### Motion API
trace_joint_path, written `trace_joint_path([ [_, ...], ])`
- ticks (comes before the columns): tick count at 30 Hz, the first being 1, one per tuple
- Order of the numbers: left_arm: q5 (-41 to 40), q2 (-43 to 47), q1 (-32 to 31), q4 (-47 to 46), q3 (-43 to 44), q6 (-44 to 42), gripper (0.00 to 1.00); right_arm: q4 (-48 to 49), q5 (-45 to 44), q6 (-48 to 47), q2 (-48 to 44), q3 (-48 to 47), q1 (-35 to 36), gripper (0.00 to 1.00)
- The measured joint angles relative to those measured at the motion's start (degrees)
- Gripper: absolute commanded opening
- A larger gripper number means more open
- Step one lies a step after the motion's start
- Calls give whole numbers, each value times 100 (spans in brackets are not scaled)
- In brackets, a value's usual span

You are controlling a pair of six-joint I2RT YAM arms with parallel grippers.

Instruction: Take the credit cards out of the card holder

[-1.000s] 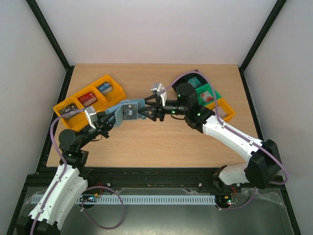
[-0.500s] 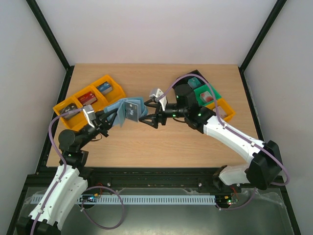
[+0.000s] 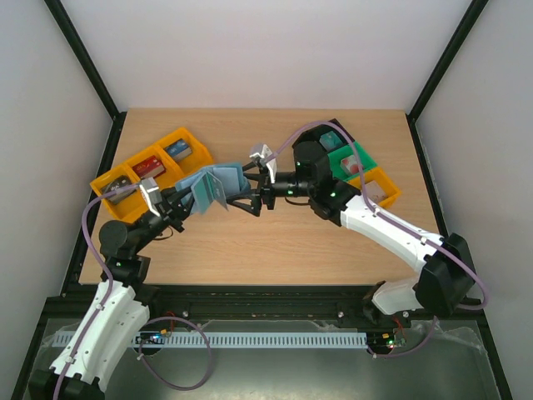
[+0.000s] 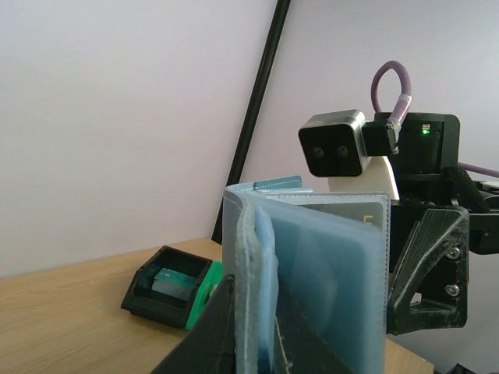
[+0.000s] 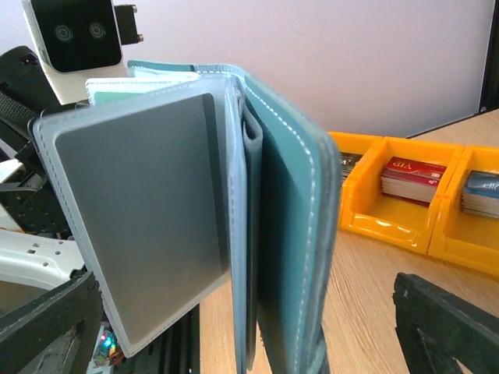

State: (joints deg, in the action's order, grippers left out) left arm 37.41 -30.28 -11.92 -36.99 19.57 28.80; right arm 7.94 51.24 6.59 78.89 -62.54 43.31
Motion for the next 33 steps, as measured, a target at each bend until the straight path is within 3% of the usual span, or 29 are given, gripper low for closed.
trace_joint_path([
  [22, -15, 28, 11, 2, 0, 39, 2, -186, -201, -275, -205, -46, 238, 98],
  [29, -15, 59, 28, 0, 0, 37, 2, -697, -706, -1008, -319, -57, 232, 100],
  [33, -11, 81, 33, 0, 0, 35, 2, -914, -994, -1322, -518, -66, 157, 96],
])
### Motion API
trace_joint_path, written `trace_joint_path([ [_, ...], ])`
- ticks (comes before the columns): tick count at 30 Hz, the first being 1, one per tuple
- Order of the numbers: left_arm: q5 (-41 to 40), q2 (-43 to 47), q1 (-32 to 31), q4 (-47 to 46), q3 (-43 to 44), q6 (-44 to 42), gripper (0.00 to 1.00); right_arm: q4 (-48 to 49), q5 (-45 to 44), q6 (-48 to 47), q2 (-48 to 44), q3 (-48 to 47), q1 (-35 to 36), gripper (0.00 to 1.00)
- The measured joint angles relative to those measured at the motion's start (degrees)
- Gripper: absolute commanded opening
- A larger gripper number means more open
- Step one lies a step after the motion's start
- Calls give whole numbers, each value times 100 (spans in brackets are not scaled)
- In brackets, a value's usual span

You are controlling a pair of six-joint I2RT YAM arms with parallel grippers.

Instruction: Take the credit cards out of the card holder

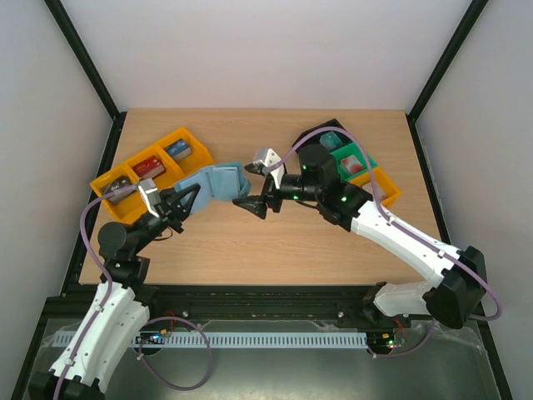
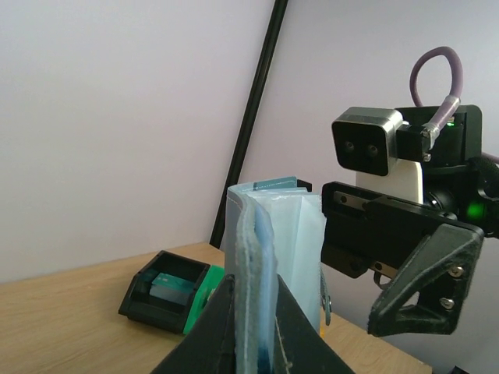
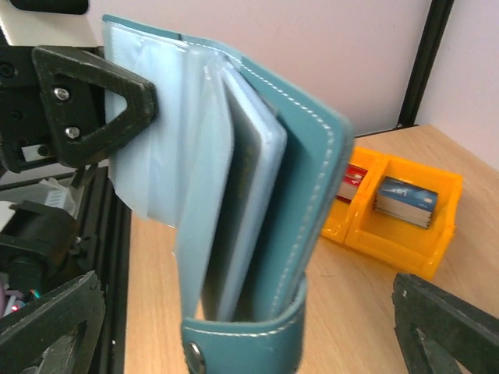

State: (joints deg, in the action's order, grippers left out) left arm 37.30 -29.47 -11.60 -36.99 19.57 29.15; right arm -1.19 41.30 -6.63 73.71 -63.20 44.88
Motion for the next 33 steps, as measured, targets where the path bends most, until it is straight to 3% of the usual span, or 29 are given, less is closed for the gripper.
trace_joint_path([
  [7, 7, 31, 0, 0, 0, -2, 2, -348, -391, -258, 2, -179, -68, 72],
  [30, 146, 31, 0, -55, -2, -9, 2, -74, -164, 313, 654, -728, 149, 60],
  [33, 175, 31, 0, -105, -2, -7, 2, 35, -63, 321, 715, -824, 177, 55],
])
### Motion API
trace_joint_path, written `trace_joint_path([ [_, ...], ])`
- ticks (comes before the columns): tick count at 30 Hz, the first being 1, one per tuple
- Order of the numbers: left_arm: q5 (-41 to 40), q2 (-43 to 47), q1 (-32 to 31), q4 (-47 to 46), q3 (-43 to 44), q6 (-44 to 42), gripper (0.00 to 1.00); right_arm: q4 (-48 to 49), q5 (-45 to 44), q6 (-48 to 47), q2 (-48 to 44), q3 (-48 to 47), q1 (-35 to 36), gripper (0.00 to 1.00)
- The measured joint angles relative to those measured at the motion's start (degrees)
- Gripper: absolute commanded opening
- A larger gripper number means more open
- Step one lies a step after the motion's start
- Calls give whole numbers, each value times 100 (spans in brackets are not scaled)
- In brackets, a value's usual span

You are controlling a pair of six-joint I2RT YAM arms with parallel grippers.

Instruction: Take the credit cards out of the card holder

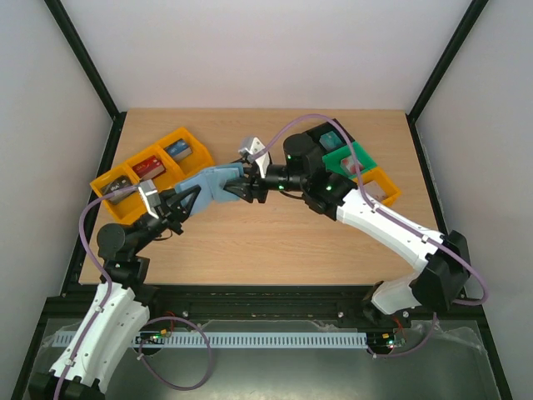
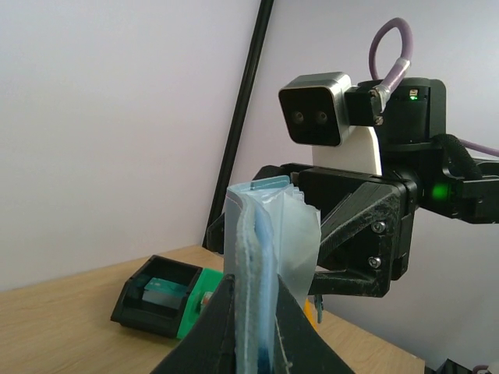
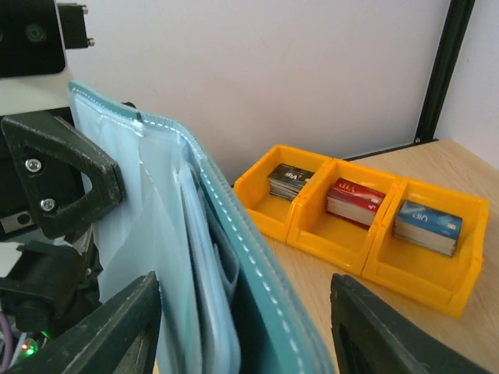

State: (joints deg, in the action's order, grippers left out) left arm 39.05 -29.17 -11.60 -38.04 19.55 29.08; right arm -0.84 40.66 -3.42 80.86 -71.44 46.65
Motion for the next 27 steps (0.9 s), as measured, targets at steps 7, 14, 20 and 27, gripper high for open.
trace_joint_path([
  [7, -4, -13, -33, -96, 0, 7, 2, 33, 232, 42, 181, -118, 66, 31],
  [14, -149, -22, -66, -151, -116, -26, 30, 9, 422, 157, 350, -313, 280, 2],
  [20, -186, -35, -98, 76, -365, -369, 57, 2, 470, 289, 393, -339, 304, 2],
  [27, -33, -96, -166, 170, -389, -772, 61, 7, 472, 374, 420, -474, 354, 2],
])
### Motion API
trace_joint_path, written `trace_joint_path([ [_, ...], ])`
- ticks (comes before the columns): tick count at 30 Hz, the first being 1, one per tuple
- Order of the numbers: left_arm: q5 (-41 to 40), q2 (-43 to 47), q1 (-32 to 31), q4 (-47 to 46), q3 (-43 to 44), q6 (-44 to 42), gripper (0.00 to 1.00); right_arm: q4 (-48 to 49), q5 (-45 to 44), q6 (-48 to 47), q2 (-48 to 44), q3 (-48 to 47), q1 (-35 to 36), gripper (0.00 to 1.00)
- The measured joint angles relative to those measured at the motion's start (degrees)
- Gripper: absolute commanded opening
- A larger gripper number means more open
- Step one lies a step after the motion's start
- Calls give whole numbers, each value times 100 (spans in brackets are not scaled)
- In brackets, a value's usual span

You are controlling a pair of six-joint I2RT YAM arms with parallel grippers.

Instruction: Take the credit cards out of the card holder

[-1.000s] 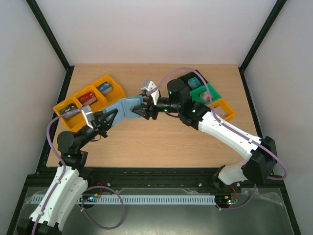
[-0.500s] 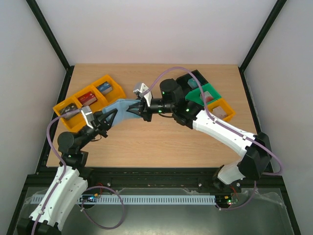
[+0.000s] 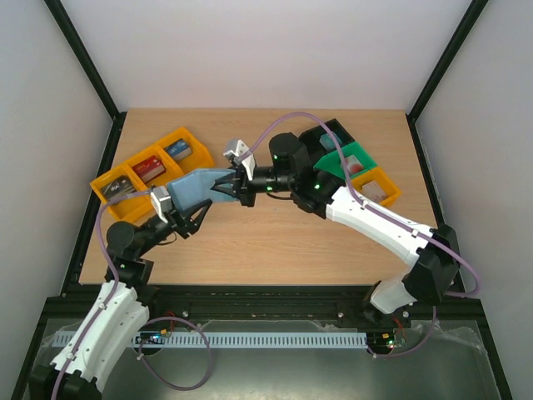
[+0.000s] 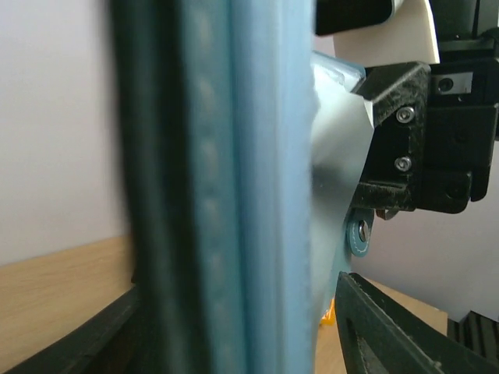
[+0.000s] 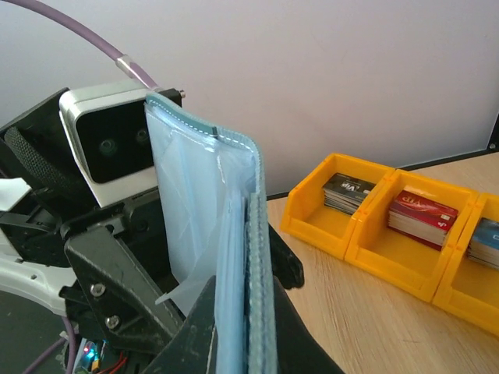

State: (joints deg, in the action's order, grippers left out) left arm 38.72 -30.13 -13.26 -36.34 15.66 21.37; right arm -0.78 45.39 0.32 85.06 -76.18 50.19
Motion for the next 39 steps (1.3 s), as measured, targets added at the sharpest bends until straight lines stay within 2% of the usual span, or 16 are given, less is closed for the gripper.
trace_joint_path([
  [1, 26, -11, -22, 0, 0, -42, 59, 0, 0, -2, 11, -17, 13, 2],
  [3, 57, -37, -68, -2, 0, -116, 41, -2, -7, -2, 33, -37, 39, 2],
  [5, 87, -59, -101, -20, -2, -181, 5, -22, -4, -2, 83, -101, 39, 2],
  [6, 90, -63, -111, -28, -2, -155, 3, -31, -2, -4, 114, -133, 39, 2],
  [7, 42, -59, -120, -37, -2, -168, 2, -50, 15, -11, 129, -149, 39, 6],
  [10, 2, -57, -94, -26, -7, -83, 2, -190, 7, -140, 129, -192, 17, 40],
  [12, 4, -28, -52, -20, -20, 55, 2, -365, -35, -315, 101, -192, 20, 51],
  [16, 11, 42, 11, -22, -44, 247, 2, -608, -98, -590, -120, 2, -63, 56],
  [24, 190, 103, 22, -26, -44, 264, 2, -798, -140, -695, -424, 149, -457, 50],
  [26, 223, 107, 22, -24, -44, 260, 2, -798, -120, -675, -422, 149, -457, 36],
  [29, 243, 114, 22, -22, -44, 243, 2, -802, -116, -643, -415, 142, -452, 4],
  [33, 166, 125, 59, 7, -59, 243, 2, -868, 33, -608, -376, 81, -424, 2],
  [34, 146, 125, 63, 13, -63, 245, 5, -881, 35, -588, -374, 81, -409, 2],
  [35, 125, 138, 63, 35, -63, 247, 14, -890, 35, -577, -367, 81, -413, 2],
  [38, -17, 173, 63, 101, -70, 247, 57, -898, -11, -525, -354, 81, -413, 2],
  [39, -98, 192, 68, 103, -70, 271, 64, -927, -68, -505, -348, 76, -415, 2],
])
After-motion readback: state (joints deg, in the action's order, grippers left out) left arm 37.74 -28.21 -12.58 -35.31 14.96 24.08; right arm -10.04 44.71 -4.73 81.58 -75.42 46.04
